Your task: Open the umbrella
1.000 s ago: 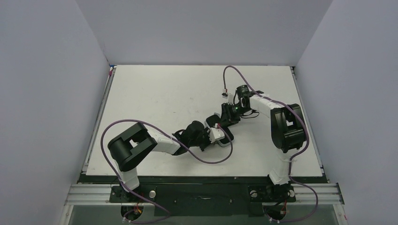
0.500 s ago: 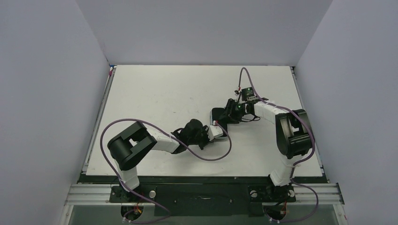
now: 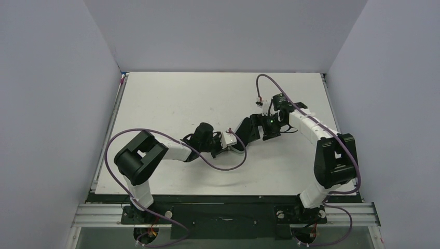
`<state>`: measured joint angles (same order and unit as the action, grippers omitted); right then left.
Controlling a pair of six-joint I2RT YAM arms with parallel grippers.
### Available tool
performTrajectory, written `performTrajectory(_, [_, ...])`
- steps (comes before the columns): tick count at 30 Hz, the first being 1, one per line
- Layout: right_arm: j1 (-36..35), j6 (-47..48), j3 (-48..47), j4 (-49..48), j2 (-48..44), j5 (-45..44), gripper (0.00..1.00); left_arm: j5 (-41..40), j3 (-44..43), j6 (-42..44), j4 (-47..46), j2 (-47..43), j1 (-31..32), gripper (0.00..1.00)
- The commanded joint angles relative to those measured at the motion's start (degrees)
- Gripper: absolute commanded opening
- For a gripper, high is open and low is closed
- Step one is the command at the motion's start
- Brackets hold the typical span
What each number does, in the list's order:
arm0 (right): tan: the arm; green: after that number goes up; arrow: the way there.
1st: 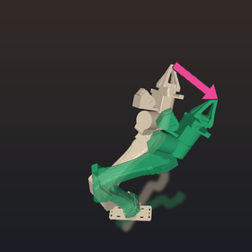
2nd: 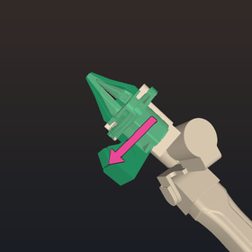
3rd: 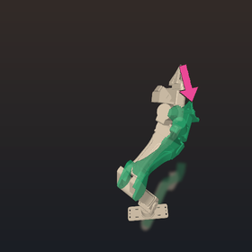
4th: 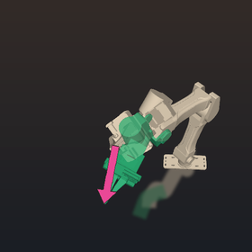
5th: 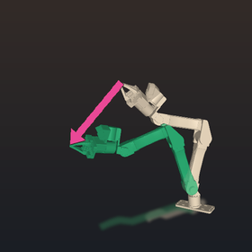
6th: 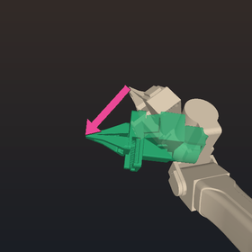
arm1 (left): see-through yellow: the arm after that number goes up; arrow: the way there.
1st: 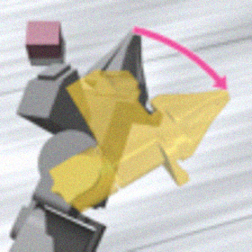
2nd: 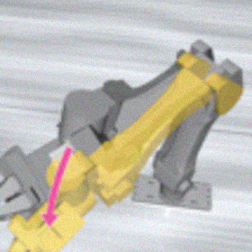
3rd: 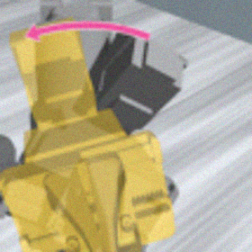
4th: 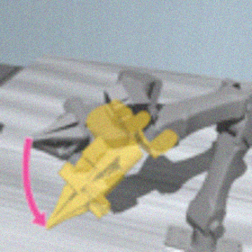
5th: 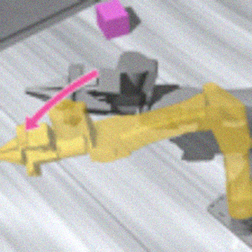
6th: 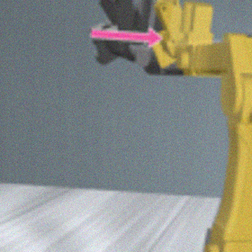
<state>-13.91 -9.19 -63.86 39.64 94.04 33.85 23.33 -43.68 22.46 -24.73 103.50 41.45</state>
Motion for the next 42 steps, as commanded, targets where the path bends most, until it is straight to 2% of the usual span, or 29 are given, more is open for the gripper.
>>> performTrajectory(1, [0.3,26.4,-10.9,9.8,0.0,3.2,0.83,2.6,-2.0,7.0,5.7,-0.2,-1.6,0.00])
performTrajectory(4, [0.2,40.0,-18.0,10.5,3.3,5.1,0.83,4.3,-2.9,8.6,7.2,0.5,-2.4,0.00])
performTrajectory(11, [-4.1,49.6,-37.3,15.9,19.2,5.4,0.83,6.0,-3.8,11.0,9.1,1.1,-2.5,0.00])
performTrajectory(17, [-8.2,60.9,-42.1,19.0,25.0,2.2,0.85,6.3,-3.8,11.6,9.6,1.0,-2.7,0.00])
performTrajectory(26, [-10.4,75.3,-46.1,36.9,32.3,-2.0,0.80,5.7,-4.0,11.5,9.7,1.2,-3.0,0.00])
performTrajectory(28, [-10.3,75.4,-44.4,37.8,32.2,-2.9,0.75,5.3,-3.9,11.4,9.4,1.1,-3.0,0.00])
performTrajectory(31, [-10.3,74.1,-42.8,37.7,32.0,-3.2,0.58,4.7,-4.0,11.1,9.2,1.2,-3.0,0.00])
performTrajectory(38, [-10.2,68.6,-40.4,33.4,32.0,-4.2,0.31,4.3,-3.4,11.4,9.5,0.0,-2.5,0.00])
performTrajectory(40, [-10.2,66.9,-39.8,32.5,32.0,-4.1,0.17,3.8,-1.8,12.6,8.9,-1.1,-1.0,0.00])
performTrajectory(41, [-10.1,66.5,-39.4,32.3,32.0,-3.9,0.05,3.6,-1.0,12.3,8.5,-1.4,-0.6,0.00])
performTrajectory(42, [-10.0,65.8,-39.1,31.8,31.9,-3.8,0.01,3.5,-0.7,12.0,8.5,-1.9,0.0,0.00])
